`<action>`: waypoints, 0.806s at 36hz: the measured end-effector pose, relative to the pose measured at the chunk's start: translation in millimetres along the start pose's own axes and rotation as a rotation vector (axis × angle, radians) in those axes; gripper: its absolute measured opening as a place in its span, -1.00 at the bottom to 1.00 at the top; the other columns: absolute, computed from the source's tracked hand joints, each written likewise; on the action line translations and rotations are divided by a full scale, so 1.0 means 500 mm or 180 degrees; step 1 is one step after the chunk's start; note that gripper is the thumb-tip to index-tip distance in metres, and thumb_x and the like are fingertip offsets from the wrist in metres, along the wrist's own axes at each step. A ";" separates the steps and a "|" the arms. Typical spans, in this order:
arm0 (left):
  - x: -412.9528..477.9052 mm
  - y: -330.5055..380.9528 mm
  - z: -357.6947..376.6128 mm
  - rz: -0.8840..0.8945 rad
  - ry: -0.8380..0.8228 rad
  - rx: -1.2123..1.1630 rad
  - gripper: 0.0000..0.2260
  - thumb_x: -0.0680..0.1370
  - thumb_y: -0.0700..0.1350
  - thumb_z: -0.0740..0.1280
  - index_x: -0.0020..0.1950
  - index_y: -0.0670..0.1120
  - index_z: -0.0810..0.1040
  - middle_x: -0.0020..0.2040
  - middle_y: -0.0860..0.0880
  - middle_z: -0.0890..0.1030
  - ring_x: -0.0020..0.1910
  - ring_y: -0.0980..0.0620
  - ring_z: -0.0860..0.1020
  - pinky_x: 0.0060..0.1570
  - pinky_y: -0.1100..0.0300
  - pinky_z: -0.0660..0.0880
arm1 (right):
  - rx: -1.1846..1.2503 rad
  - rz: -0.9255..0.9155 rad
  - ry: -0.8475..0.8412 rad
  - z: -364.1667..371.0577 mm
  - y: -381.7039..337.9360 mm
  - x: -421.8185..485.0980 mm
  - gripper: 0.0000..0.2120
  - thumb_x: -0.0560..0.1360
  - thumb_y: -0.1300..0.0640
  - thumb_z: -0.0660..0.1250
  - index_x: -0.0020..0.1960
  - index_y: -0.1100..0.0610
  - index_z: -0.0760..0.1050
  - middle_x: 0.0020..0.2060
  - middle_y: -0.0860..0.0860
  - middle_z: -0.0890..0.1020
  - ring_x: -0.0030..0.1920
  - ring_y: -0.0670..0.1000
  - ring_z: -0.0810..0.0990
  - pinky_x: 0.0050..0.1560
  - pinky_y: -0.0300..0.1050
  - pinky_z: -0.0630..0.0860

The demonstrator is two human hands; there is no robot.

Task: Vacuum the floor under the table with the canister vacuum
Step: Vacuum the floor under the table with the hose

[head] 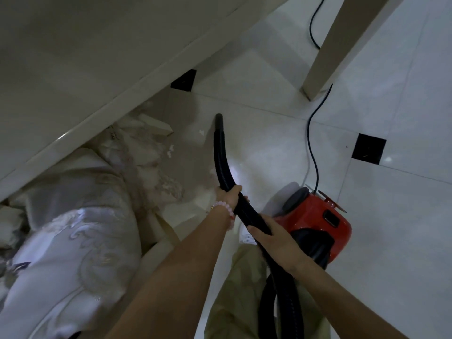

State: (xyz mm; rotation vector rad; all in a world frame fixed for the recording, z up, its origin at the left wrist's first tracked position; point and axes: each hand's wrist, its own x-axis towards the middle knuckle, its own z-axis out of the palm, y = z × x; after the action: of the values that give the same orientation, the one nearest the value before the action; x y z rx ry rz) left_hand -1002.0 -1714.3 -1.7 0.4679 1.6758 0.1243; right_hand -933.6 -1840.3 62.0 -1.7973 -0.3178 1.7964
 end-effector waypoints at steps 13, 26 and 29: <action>-0.047 -0.037 -0.051 0.0058 0.0461 -0.0251 -0.64 0.52 -0.28 0.25 0.30 -0.28 0.34 -0.16 -0.22 0.49 -0.45 -0.04 0.49 -0.46 0.20 0.53 | -0.0144 0.0046 -0.0165 0.027 0.013 -0.050 -0.77 0.53 -0.05 0.28 0.18 -0.12 0.48 -0.31 -0.07 0.57 -0.30 -0.09 0.54 -0.22 -0.21 0.43; -0.031 0.001 -0.064 0.0048 0.0167 -0.0378 -0.78 0.53 -0.30 0.27 0.15 -0.19 0.34 -0.27 -0.14 0.44 -0.45 -0.03 0.48 -0.47 0.19 0.53 | -0.0421 0.0095 -0.0126 0.045 -0.005 -0.016 -0.67 0.52 -0.10 0.27 0.26 -0.08 0.44 -0.07 0.08 0.63 -0.15 -0.01 0.57 -0.18 -0.22 0.45; -0.038 -0.002 -0.061 -0.0069 0.0097 -0.0376 -0.67 0.53 -0.29 0.28 0.27 -0.22 0.31 -0.24 -0.16 0.45 -0.42 -0.04 0.49 -0.45 0.17 0.54 | -0.0382 0.0117 -0.0117 0.042 -0.007 -0.028 -0.73 0.54 -0.04 0.27 0.19 0.01 0.46 -0.15 0.11 0.61 -0.21 0.00 0.55 -0.16 -0.15 0.46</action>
State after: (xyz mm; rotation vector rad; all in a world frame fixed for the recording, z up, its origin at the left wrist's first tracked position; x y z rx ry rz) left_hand -1030.1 -1716.7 20.9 0.3605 1.6925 0.2143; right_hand -954.2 -1840.3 77.2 -1.8646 -0.4175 1.8732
